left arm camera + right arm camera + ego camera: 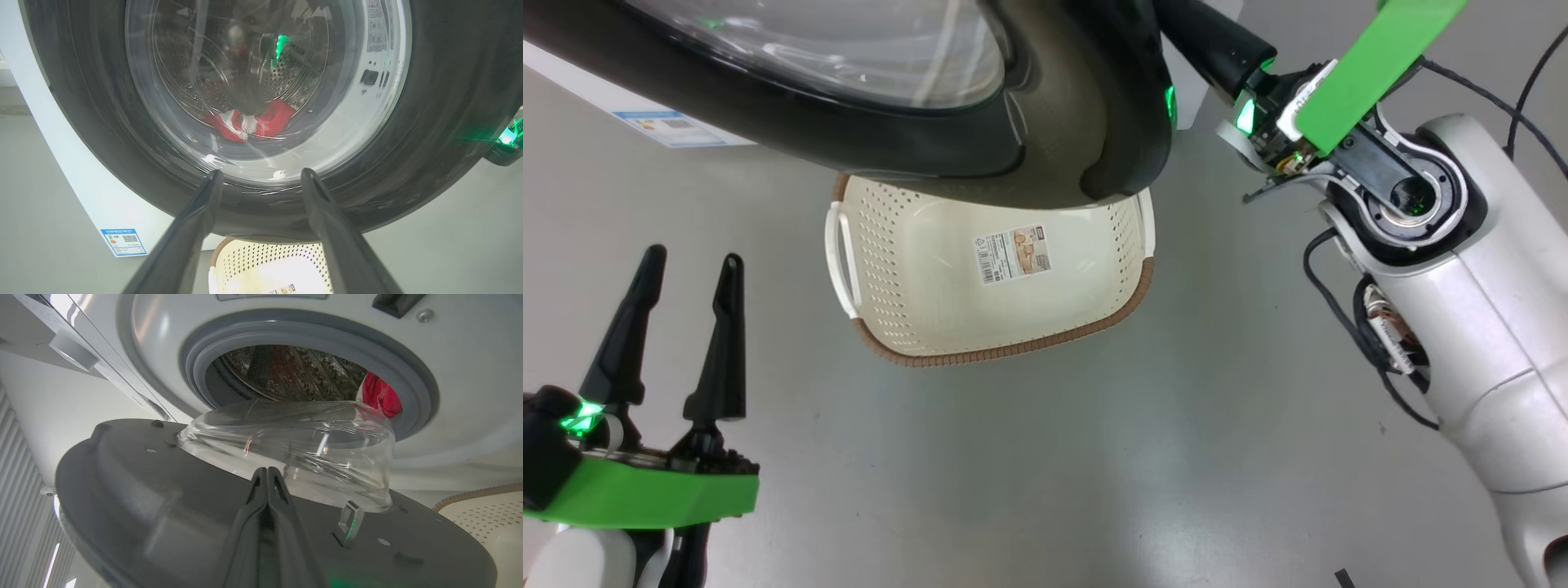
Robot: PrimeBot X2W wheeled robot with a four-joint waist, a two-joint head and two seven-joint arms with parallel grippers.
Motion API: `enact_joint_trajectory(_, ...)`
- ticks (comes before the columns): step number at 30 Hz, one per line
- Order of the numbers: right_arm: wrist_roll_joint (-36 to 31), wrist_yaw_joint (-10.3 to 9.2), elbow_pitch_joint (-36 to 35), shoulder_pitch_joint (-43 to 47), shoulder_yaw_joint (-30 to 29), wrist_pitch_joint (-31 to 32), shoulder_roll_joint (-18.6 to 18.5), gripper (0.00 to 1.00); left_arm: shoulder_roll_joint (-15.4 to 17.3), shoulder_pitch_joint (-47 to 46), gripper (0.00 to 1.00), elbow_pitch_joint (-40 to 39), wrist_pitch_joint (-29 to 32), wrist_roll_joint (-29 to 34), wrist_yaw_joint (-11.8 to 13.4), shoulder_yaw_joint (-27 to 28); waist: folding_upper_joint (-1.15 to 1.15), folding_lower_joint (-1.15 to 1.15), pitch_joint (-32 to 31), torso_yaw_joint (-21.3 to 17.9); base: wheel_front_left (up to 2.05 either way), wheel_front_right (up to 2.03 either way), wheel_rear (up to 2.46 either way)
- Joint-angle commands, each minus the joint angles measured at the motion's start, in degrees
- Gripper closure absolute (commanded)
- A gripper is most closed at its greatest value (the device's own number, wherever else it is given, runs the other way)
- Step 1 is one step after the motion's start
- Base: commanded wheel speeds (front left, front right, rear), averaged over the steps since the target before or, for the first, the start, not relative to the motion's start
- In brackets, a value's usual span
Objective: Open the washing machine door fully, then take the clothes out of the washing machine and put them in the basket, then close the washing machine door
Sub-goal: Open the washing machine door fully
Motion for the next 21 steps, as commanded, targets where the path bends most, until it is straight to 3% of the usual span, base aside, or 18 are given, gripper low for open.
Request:
enact_joint_trajectory(1, 0.21, 0.39, -1.26, -0.61, 1.05, 0.92, 0.84, 1.0, 1.81, -0.78, 0.0, -0.91, -0.45, -0.1, 0.03, 2.03, 0.0, 0.0, -0.07, 0.04, 0.0, 0.0, 0.0)
enact_joint_trajectory(9, 1.01, 0.39, -0.83, -1.02, 4.52, 5.91, -0.43, 1.0, 1.78, -0.44, 0.0, -0.5, -0.45, 0.11, 0.03, 1.97, 0.0, 0.0, -0.94, 0.08, 0.0, 0.0, 0.0)
enact_joint_trajectory(21, 0.57, 0.39, -2.03, 3.19, 8.72, 8.43, -1.49, 1.0, 0.45, 0.59, 0.0, 0.53, -0.45, 1.02, 0.03, 1.74, 0.0, 0.0, -5.31, 1.61, 0.0, 0.0, 0.0)
